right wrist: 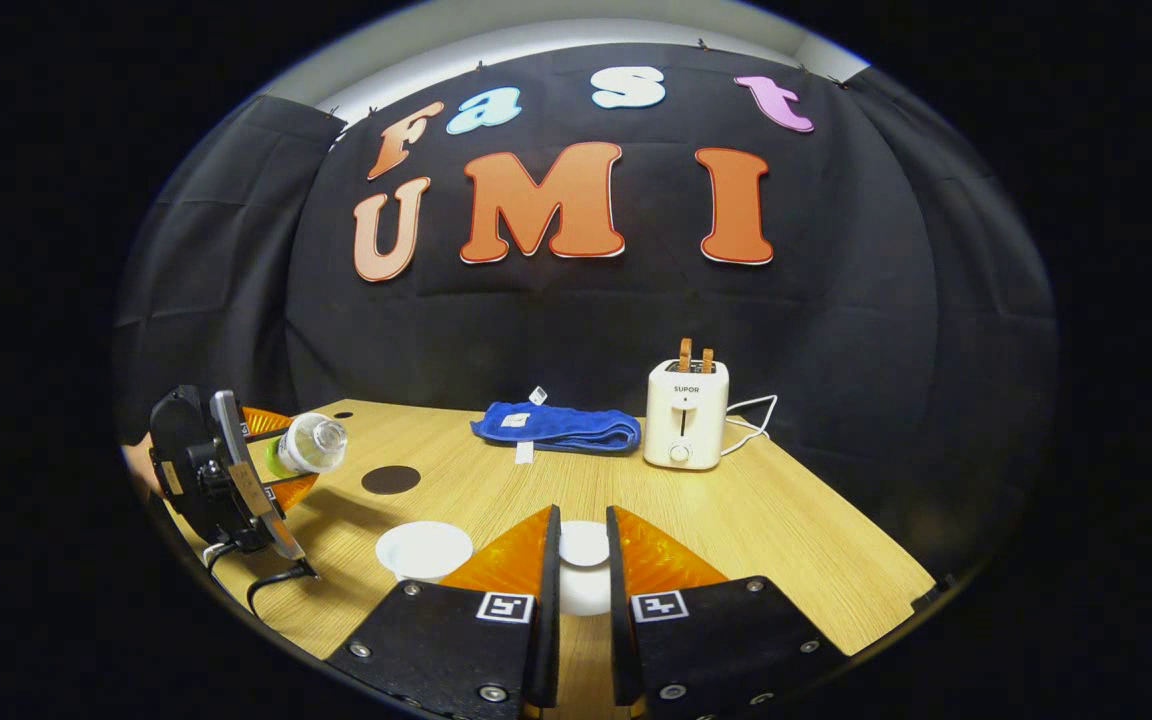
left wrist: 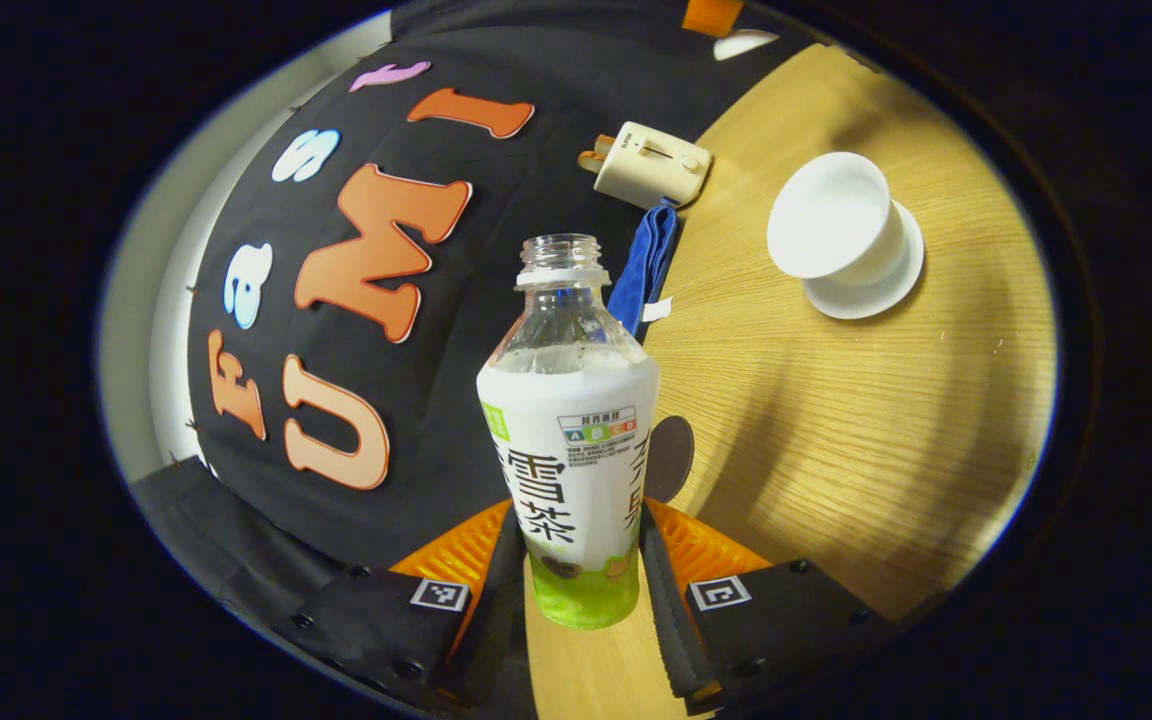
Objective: Open the teacup lid with one hand, grasp the water bottle and pour water into the teacup with the other hand; after pouring, place the water bottle on the coaster and then close the teacup lid.
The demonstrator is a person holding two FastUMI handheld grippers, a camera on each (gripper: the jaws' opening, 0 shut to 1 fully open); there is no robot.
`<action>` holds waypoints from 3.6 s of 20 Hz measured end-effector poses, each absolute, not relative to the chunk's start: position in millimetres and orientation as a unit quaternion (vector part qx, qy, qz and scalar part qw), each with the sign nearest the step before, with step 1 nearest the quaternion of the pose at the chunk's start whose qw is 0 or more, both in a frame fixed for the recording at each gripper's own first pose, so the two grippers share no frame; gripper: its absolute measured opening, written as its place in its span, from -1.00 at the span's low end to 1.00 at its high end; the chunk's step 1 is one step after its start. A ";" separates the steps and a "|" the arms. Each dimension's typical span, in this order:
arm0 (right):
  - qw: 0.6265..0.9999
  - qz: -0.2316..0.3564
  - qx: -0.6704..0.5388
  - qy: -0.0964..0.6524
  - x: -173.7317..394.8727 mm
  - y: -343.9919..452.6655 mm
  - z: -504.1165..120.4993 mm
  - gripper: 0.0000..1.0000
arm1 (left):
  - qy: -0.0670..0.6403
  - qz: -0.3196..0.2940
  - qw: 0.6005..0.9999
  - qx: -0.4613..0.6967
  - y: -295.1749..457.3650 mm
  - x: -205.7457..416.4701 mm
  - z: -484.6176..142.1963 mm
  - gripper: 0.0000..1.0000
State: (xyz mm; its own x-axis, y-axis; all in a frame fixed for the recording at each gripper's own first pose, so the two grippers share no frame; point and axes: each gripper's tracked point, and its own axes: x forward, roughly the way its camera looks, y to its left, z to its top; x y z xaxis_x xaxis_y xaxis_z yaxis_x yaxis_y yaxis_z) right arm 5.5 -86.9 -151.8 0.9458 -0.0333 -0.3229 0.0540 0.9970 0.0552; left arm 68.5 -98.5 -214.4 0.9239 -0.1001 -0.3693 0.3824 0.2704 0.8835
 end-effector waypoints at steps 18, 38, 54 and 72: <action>0.985 -0.024 0.033 0.169 -9.2 -103.0 -163.8 -0.57 | 0.043 -0.194 0.632 0.749 -134.3 64.5 -189.2 0.25; 0.983 -0.015 0.028 0.179 -14.8 -107.9 -174.2 -0.57 | -0.004 -0.197 0.561 0.804 -157.0 82.8 -179.9 0.31; 0.981 -0.010 0.020 0.192 -14.6 -107.9 -185.2 -0.57 | -0.061 -0.168 0.503 0.845 -162.3 104.0 -119.7 0.31; 0.981 0.000 0.017 0.196 -15.7 -104.7 -186.0 -0.57 | -0.114 -0.189 0.432 0.874 -196.9 92.2 -128.0 0.31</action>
